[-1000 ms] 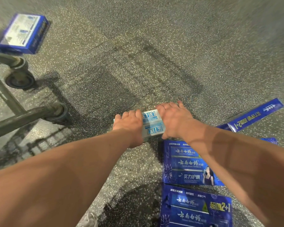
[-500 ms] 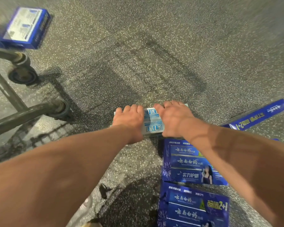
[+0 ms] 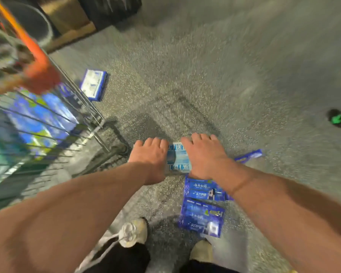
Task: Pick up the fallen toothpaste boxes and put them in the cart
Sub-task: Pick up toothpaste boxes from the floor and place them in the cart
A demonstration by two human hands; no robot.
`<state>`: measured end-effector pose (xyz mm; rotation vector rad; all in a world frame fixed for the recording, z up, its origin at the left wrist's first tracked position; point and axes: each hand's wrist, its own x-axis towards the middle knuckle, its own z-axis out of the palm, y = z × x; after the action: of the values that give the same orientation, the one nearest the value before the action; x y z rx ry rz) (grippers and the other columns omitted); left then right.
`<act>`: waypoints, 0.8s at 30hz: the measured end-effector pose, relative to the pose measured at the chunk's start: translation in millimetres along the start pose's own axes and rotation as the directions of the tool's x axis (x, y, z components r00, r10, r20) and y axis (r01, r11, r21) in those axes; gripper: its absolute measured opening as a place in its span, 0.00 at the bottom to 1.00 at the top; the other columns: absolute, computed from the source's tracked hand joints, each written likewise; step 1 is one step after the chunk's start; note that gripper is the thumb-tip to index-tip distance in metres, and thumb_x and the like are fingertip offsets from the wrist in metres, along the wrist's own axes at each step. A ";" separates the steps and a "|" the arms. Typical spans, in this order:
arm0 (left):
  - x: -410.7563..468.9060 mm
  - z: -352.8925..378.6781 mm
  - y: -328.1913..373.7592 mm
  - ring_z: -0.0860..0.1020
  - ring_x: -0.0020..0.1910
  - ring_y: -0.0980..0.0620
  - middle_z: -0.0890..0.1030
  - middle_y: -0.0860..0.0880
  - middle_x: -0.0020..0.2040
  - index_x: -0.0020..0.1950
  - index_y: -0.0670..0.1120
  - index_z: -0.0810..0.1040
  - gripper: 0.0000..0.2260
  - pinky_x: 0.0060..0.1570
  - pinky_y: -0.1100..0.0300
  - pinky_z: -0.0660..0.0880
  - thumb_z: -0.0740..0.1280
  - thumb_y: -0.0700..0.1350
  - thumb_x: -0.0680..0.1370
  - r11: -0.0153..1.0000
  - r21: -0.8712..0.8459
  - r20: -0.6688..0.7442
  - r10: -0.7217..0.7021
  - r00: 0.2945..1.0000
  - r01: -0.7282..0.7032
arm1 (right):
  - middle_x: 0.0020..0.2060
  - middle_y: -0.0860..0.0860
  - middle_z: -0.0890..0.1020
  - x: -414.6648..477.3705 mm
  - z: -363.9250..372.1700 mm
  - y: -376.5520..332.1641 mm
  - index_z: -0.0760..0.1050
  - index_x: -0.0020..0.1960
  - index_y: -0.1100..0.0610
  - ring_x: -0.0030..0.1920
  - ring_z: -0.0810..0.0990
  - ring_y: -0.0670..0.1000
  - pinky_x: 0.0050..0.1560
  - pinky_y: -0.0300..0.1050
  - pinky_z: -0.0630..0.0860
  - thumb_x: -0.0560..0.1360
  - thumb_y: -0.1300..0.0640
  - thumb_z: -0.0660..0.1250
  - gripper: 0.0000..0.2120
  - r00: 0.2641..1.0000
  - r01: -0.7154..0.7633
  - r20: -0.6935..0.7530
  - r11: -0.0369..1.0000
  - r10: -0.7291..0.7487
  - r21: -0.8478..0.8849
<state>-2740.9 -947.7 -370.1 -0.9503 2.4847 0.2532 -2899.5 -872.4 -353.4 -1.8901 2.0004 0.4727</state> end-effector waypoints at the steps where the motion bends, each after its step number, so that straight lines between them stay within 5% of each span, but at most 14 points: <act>1: -22.3 -34.9 -0.6 0.71 0.63 0.47 0.71 0.49 0.63 0.72 0.48 0.61 0.35 0.67 0.48 0.67 0.69 0.64 0.73 1.000 -0.003 -0.005 0.004 1.000 -0.004 | 0.63 0.56 0.70 -21.4 -35.4 -1.7 0.57 0.73 0.52 0.63 0.71 0.58 0.65 0.57 0.68 0.65 0.38 0.77 0.46 1.000 0.003 -0.005 1.000 -0.003 0.001; 10: -200.7 -286.7 -17.6 0.71 0.68 0.44 0.71 0.47 0.68 0.74 0.47 0.61 0.43 0.65 0.46 0.67 0.71 0.70 0.69 1.000 -0.002 -0.177 0.020 0.984 -0.021 | 0.59 0.54 0.73 -173.6 -302.3 -26.7 0.64 0.69 0.50 0.56 0.78 0.59 0.58 0.55 0.75 0.60 0.35 0.74 0.44 0.996 0.017 -0.090 0.998 -0.023 -0.064; 14: -248.8 -336.5 -51.1 0.73 0.64 0.44 0.73 0.47 0.65 0.70 0.47 0.63 0.38 0.63 0.45 0.71 0.73 0.64 0.69 1.000 0.019 -0.255 -0.010 0.967 0.015 | 0.59 0.54 0.72 -194.5 -377.6 -59.0 0.62 0.70 0.51 0.57 0.77 0.59 0.59 0.55 0.74 0.61 0.33 0.72 0.44 0.988 0.063 -0.130 0.990 -0.080 -0.126; 24: -330.4 -390.9 -213.5 0.74 0.64 0.44 0.73 0.46 0.64 0.69 0.47 0.65 0.42 0.64 0.47 0.70 0.72 0.70 0.66 0.994 0.077 -0.338 -0.043 0.940 0.073 | 0.58 0.53 0.72 -150.4 -477.7 -204.8 0.62 0.68 0.51 0.56 0.77 0.58 0.55 0.53 0.73 0.60 0.33 0.72 0.43 0.961 0.029 -0.265 0.986 -0.072 -0.162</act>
<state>-2522.0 -1042.0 130.7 -1.1057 2.7413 -0.0450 -2698.2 -974.0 138.5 -2.2003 2.1307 0.3844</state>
